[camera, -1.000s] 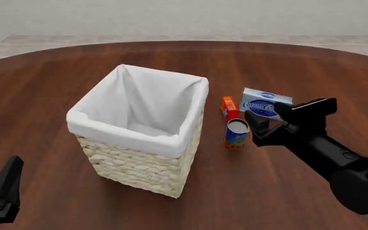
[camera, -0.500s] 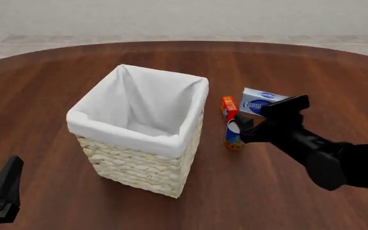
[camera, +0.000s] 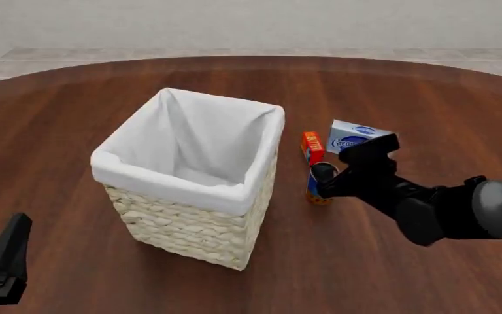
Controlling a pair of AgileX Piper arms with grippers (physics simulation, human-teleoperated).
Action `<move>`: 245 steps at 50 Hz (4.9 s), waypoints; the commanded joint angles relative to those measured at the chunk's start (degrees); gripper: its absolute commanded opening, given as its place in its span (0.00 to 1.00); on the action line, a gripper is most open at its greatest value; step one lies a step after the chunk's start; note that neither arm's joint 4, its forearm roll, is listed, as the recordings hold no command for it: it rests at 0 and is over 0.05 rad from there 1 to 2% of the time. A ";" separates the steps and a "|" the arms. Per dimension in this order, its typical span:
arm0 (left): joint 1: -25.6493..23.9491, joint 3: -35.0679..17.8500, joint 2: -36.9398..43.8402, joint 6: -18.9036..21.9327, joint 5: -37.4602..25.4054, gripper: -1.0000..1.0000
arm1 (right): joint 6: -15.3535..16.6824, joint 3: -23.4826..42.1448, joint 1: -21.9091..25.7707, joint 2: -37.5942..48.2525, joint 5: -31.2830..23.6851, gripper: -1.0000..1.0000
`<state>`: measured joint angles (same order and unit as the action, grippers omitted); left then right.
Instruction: Pick up the alphabet soup and put it in the basket.
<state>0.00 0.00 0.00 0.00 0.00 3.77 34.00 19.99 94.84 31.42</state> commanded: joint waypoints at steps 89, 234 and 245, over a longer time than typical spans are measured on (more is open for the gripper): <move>0.00 0.00 0.00 0.00 0.00 1.00 | -0.09 2.51 0.18 8.77 0.20 0.00; 0.00 0.00 0.00 0.00 0.00 1.00 | 4.46 36.29 29.16 3.91 -23.50 0.00; 0.00 0.00 0.00 0.00 0.00 1.00 | 3.24 41.01 30.13 7.51 -28.95 0.00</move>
<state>0.00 0.00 0.00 0.00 0.00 8.64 70.54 48.72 99.43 6.39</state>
